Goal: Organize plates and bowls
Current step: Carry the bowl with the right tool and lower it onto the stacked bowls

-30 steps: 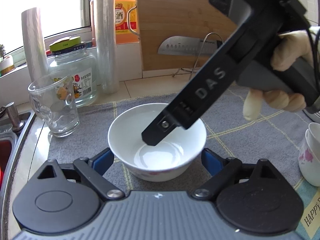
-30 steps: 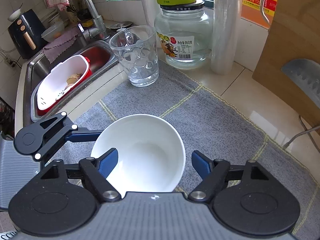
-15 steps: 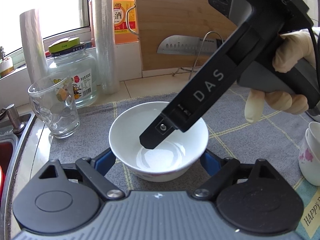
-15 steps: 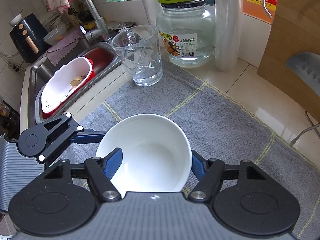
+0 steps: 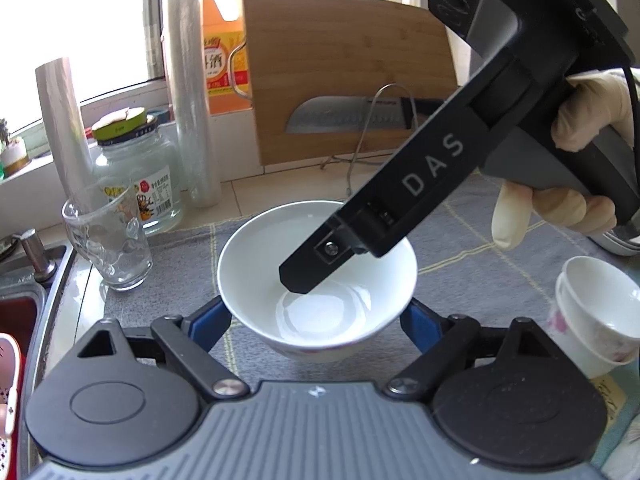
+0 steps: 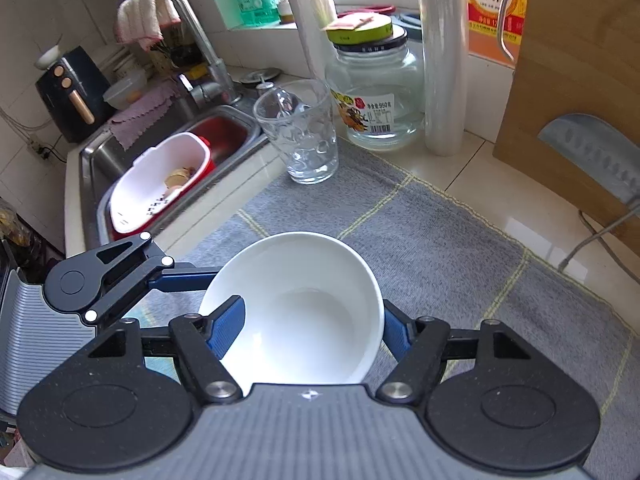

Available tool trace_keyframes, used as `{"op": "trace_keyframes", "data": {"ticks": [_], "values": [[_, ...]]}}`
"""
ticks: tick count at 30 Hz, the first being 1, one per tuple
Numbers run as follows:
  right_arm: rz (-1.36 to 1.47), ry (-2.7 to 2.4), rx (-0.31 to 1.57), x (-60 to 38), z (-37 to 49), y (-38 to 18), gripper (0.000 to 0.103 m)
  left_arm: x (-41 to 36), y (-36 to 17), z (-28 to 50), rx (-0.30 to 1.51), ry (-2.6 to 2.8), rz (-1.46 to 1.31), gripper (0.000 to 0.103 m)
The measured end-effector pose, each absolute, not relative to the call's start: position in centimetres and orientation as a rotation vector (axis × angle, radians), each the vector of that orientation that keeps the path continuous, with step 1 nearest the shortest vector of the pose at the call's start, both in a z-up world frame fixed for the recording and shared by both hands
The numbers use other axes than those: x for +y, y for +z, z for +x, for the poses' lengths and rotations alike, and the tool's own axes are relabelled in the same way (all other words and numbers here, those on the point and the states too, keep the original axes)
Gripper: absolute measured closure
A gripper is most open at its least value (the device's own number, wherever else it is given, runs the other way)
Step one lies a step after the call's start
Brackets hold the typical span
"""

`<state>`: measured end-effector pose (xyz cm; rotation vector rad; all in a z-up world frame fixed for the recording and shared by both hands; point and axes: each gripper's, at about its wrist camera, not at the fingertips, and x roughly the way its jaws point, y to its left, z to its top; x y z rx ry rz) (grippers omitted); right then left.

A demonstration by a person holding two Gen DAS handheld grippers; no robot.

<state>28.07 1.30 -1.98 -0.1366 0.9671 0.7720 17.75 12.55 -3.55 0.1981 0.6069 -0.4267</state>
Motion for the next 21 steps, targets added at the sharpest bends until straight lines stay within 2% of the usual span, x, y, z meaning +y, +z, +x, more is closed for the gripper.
{"op": "trace_keyframes", "data": {"ticks": [21], "values": [[-0.074,0.750,0.915,-6.4,20.3,1.1,0.026,7.5,-0.5,11.1,0.576,-0.517,0.251,0.012]]}}
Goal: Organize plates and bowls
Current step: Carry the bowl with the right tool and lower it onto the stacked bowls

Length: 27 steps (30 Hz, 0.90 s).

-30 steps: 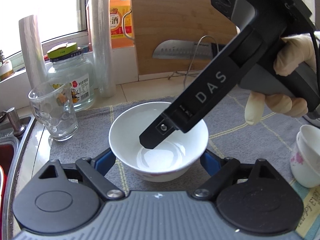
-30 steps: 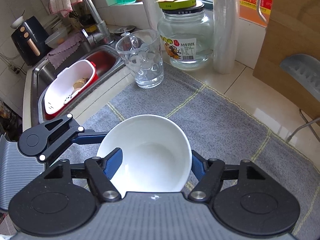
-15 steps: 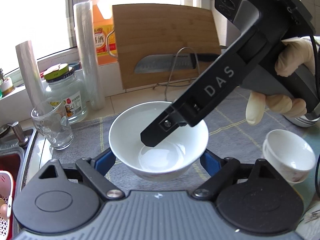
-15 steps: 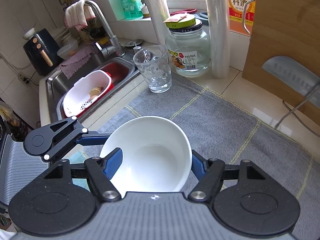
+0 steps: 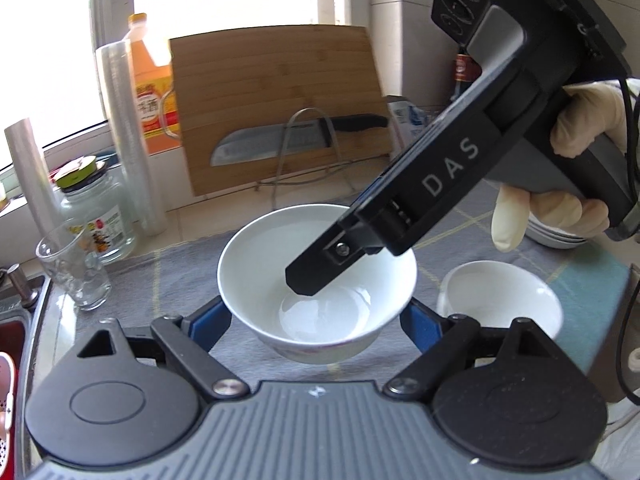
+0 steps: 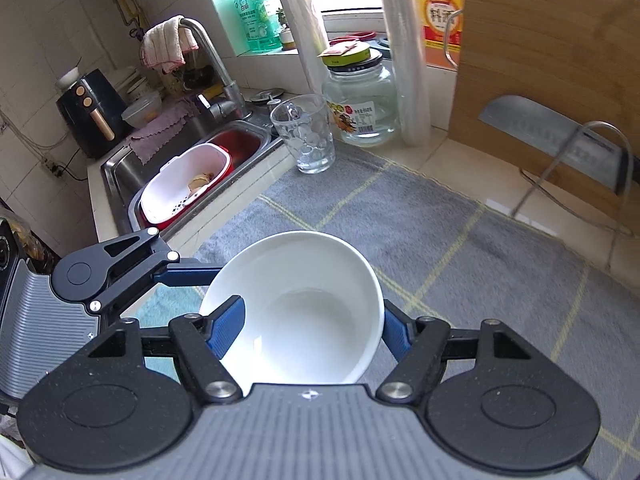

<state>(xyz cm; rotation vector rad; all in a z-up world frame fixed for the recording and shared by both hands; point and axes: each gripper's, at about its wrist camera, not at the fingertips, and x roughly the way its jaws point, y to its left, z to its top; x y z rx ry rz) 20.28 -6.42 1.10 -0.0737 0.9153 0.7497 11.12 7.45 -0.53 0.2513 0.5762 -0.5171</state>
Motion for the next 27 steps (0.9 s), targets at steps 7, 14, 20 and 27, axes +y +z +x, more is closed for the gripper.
{"op": "trace_keyframes", "data": {"ticks": [7,14,20,27], "values": [[-0.041,0.703,0.892,-10.0,17.7,1.8,0.026,4.4,0.0,9.7,0.558,-0.574,0.270,0.012],[-0.019,0.637,0.882,-13.7,15.3,2.0,0.026,1.3,-0.1,8.8,0.552,-0.646,0.277,0.012],[-0.006,0.575,0.889,-16.1,13.7,1.6,0.026,-0.7,-0.6,8.3,0.564,-0.705,0.277,0.012],[0.011,0.528,0.915,-17.5,12.5,0.5,0.026,-2.1,-1.6,8.0,0.597,-0.759,0.278,0.012]]}}
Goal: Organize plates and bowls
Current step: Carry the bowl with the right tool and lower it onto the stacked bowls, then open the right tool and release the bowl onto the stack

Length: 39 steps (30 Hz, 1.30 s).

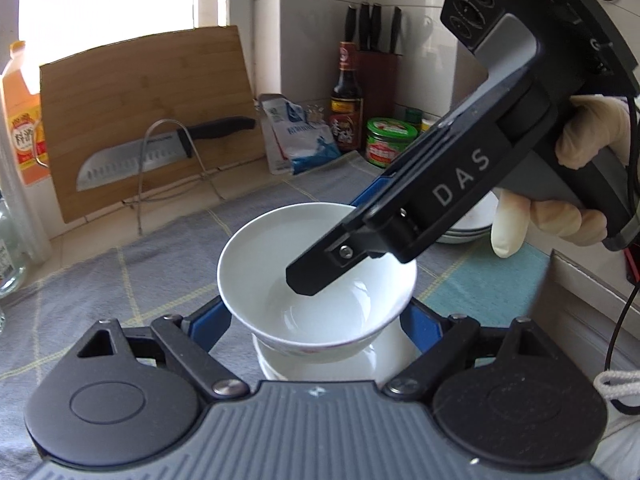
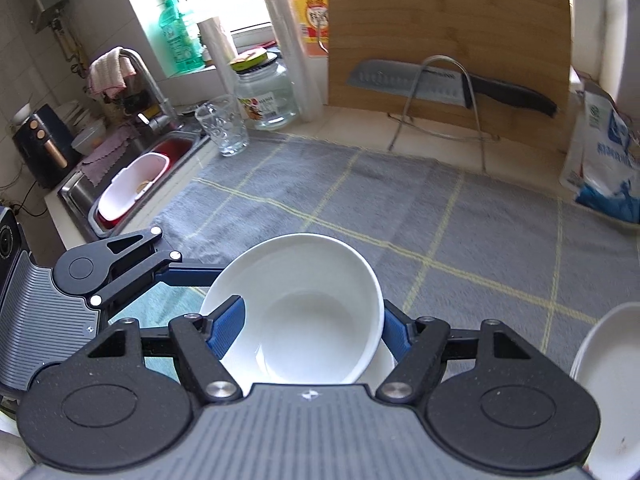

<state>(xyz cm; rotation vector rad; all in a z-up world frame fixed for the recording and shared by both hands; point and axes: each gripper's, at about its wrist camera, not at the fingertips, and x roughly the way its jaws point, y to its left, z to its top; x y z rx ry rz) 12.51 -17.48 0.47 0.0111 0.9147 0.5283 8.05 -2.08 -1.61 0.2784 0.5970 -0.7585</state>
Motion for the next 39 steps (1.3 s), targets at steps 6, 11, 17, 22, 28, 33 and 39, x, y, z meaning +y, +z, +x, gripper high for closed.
{"op": "trace_keyframes", "data": {"ticks": [6,11,17,22,28,33,39], "values": [[0.021,0.523,0.941,-17.5,12.0,-0.7,0.026,-2.0,-2.6,7.7,0.634,-0.772,0.276,0.012],[0.022,0.526,0.952,-17.3,12.0,-1.1,0.026,-1.9,-3.0,7.5,0.649,-0.768,0.271,0.012],[0.026,0.522,0.959,-17.3,12.1,-1.3,0.026,-1.8,-3.1,7.5,0.654,-0.771,0.267,0.012],[0.026,0.505,0.962,-17.6,12.2,-1.4,0.026,-2.3,-3.2,7.8,0.664,-0.780,0.267,0.012],[0.036,0.496,0.970,-17.8,12.2,-1.9,0.026,-2.4,-3.6,8.0,0.682,-0.790,0.280,0.012],[0.047,0.498,0.970,-17.9,12.2,-2.3,0.026,-2.5,-3.7,8.1,0.682,-0.790,0.299,0.012],[0.032,0.498,0.969,-17.7,12.3,-2.4,0.025,-2.7,-3.8,8.2,0.685,-0.786,0.308,0.011]]}}
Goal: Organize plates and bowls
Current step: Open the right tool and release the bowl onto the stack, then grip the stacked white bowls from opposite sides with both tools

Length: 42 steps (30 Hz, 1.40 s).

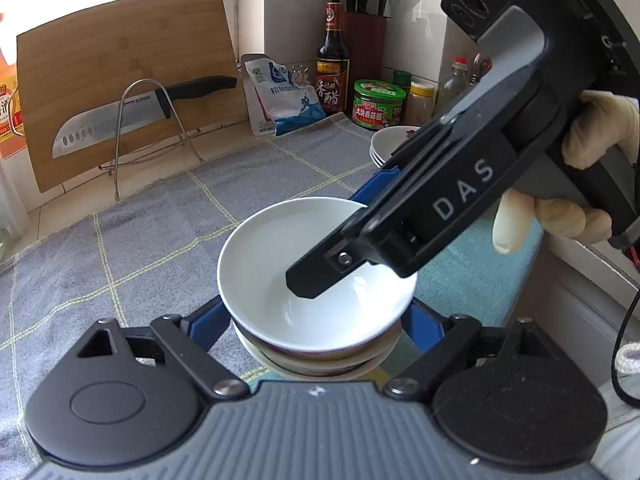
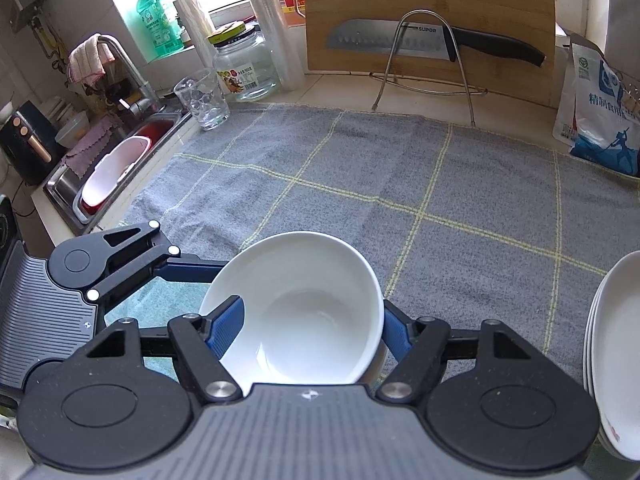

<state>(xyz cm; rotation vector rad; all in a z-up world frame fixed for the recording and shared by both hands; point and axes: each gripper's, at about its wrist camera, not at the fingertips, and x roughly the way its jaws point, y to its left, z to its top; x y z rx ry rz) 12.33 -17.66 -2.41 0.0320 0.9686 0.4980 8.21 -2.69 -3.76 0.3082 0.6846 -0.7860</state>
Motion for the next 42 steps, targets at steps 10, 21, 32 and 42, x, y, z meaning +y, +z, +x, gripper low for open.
{"op": "trace_keyframes", "data": {"ticks": [10,21,32,42], "values": [[0.022,0.508,0.941,-17.5,12.1,-1.9,0.009,-2.4,-3.7,8.1,0.685,-0.804,0.294,0.004],[-0.223,0.524,0.768,-18.9,9.7,0.3,0.000,-0.2,-3.0,7.4,0.656,-0.839,0.273,0.002],[-0.495,0.764,0.848,-20.5,8.6,-4.6,0.000,-1.7,-5.9,7.2,0.744,-0.819,0.444,0.002],[-0.566,0.875,0.845,-19.0,10.2,-8.0,0.000,-2.7,-6.2,8.6,0.768,-0.777,0.487,0.003]]}}
